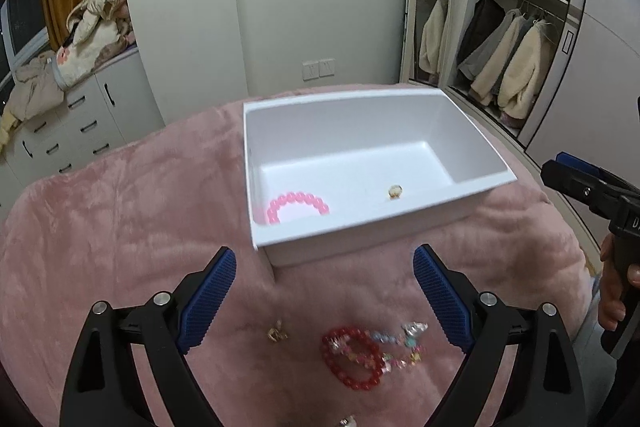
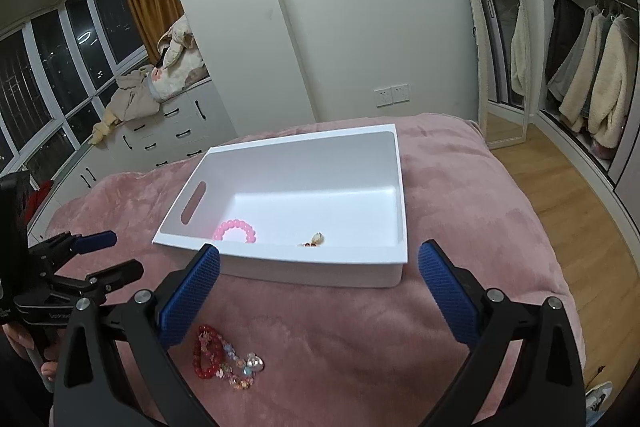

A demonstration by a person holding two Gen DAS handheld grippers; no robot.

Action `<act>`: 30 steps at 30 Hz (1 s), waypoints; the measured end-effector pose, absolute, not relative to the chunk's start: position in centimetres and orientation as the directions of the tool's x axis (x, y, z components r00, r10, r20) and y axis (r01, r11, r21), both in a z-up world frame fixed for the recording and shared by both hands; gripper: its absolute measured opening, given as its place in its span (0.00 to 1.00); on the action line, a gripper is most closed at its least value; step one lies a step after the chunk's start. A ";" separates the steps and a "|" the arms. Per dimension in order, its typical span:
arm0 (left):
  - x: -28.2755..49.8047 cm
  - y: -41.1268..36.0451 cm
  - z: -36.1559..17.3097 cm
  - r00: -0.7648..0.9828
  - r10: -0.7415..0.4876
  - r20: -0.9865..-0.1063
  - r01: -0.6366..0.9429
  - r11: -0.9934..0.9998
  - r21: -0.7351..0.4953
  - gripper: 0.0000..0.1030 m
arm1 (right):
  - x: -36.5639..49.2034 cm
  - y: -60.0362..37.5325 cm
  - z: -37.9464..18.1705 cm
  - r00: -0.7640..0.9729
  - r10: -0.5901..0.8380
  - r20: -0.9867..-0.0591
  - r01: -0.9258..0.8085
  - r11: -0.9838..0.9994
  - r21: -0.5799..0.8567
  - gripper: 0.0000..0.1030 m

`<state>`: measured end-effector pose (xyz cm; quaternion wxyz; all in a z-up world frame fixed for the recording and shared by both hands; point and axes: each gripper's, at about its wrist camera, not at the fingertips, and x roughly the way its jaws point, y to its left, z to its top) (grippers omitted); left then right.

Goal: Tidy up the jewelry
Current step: 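Lower the left tool to the red bead bracelet and grasp it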

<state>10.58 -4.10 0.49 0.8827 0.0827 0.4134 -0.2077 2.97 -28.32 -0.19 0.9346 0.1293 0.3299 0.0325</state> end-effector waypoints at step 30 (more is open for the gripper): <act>5.2 -7.0 -9.9 0.339 -0.358 -0.870 0.596 0.797 -0.096 0.89 | 1.7 -24.0 -8.4 0.608 0.372 -0.702 -0.184 0.925 0.331 0.58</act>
